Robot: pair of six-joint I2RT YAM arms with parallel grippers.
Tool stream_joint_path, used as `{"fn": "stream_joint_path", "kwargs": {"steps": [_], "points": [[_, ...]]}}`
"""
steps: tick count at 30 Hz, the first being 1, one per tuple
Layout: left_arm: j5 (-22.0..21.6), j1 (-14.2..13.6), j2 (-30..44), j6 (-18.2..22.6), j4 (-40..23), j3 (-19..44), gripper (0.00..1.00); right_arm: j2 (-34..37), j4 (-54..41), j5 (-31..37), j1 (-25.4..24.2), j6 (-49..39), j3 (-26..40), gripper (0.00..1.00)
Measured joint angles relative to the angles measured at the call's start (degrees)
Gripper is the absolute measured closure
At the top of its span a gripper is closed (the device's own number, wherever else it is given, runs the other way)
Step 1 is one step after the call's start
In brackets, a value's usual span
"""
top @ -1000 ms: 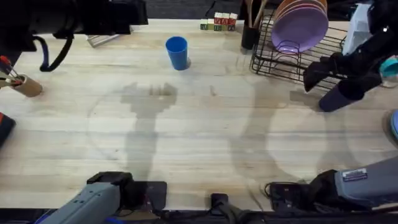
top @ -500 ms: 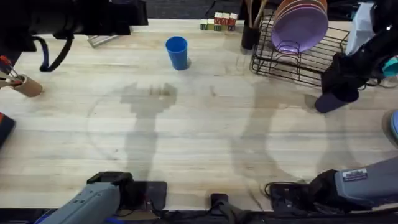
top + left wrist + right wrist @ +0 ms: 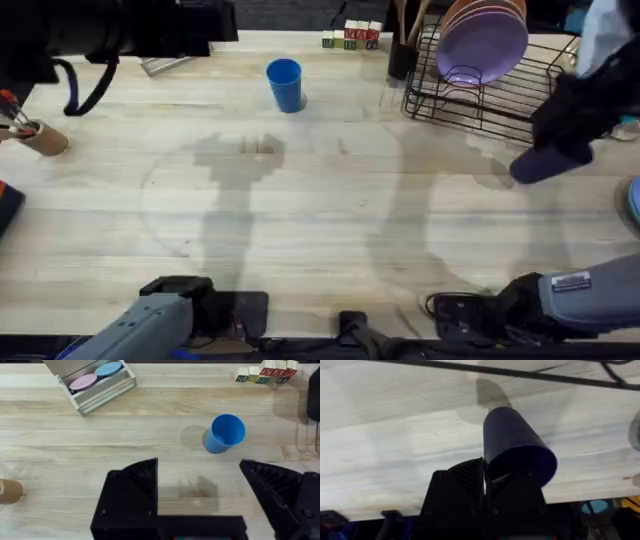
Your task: Pick up the cup on the table and put them onto the rack.
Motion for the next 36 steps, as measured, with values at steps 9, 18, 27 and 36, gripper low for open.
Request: {"fn": "stream_joint_path", "kwargs": {"steps": [9,18,27,36], "points": [[0.00,0.00,0.01,0.00,0.00,0.00,0.007,-4.23,-4.74,-0.08,3.76,-0.65,17.48,0.968],[0.00,0.00,0.01,0.00,0.00,0.00,0.007,-4.40,8.47,-0.10,14.31,-1.63,21.86,0.968],[0.00,0.00,0.00,0.00,0.00,0.00,0.008,0.61,14.12,-0.26,21.58,-2.17,21.86,0.968],[0.00,0.00,0.00,0.00,0.00,0.00,0.007,7.75,14.86,3.65,27.43,-4.05,21.86,0.968]]}}
